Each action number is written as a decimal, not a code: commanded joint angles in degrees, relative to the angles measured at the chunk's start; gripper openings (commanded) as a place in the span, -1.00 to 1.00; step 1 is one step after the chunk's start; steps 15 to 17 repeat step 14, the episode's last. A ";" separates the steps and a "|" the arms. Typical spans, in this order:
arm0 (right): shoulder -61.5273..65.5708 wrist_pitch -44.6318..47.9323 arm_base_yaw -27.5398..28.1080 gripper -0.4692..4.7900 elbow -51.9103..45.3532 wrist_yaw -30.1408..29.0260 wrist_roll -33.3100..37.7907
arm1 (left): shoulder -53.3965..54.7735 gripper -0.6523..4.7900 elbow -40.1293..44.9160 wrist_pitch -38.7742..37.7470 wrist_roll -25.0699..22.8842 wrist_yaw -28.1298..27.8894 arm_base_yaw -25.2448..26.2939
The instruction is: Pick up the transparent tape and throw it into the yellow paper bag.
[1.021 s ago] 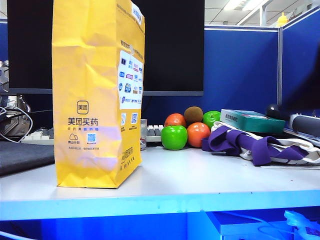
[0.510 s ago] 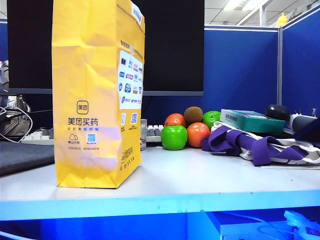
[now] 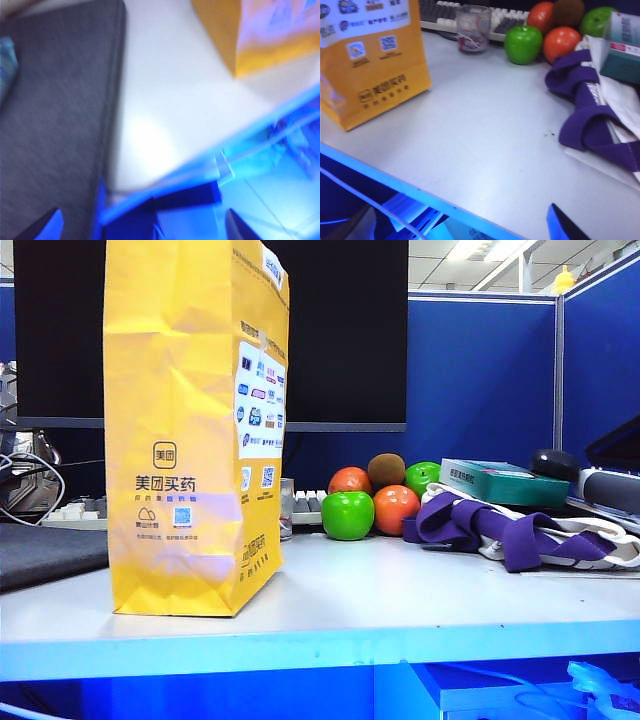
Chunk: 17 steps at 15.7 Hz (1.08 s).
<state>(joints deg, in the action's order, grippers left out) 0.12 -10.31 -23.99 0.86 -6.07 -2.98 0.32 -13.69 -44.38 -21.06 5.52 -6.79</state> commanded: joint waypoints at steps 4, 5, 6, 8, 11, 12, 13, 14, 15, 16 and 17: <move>-0.04 1.55 0.42 1.00 -0.74 -0.02 0.07 | -0.07 0.82 1.33 0.39 0.07 0.28 0.17; -0.04 1.55 0.42 1.00 -0.74 -0.04 0.09 | -0.07 0.82 1.33 0.37 0.07 0.31 0.17; -0.04 1.55 0.42 1.00 -0.74 -0.02 0.09 | -0.07 0.82 1.33 0.39 0.09 0.33 0.17; -0.04 1.55 0.42 1.00 -0.74 -0.02 0.07 | -0.07 0.82 1.33 0.37 0.07 0.33 0.17; -0.04 1.55 0.42 1.00 -0.74 -0.02 0.07 | -0.07 0.82 1.33 0.37 0.07 0.33 0.17; -0.04 1.55 0.42 1.00 -0.74 -0.02 0.09 | -0.07 0.82 1.33 0.37 0.07 0.31 0.17; -0.04 1.55 0.42 1.00 -0.74 -0.02 0.09 | -0.07 0.82 1.33 0.37 0.07 0.33 0.17; -0.04 1.55 0.42 1.00 -0.74 -0.02 0.09 | -0.07 0.82 1.33 0.37 0.07 0.31 0.17; -0.04 1.55 0.42 1.00 -0.74 -0.02 0.09 | -0.07 0.82 1.33 0.37 0.07 0.31 0.17; -0.04 1.55 0.42 1.00 -0.74 -0.02 0.09 | -0.07 0.82 1.33 0.37 0.07 0.31 0.17; -0.04 1.55 0.42 1.00 -0.74 -0.02 0.09 | -0.07 0.82 1.33 0.37 0.07 0.31 0.17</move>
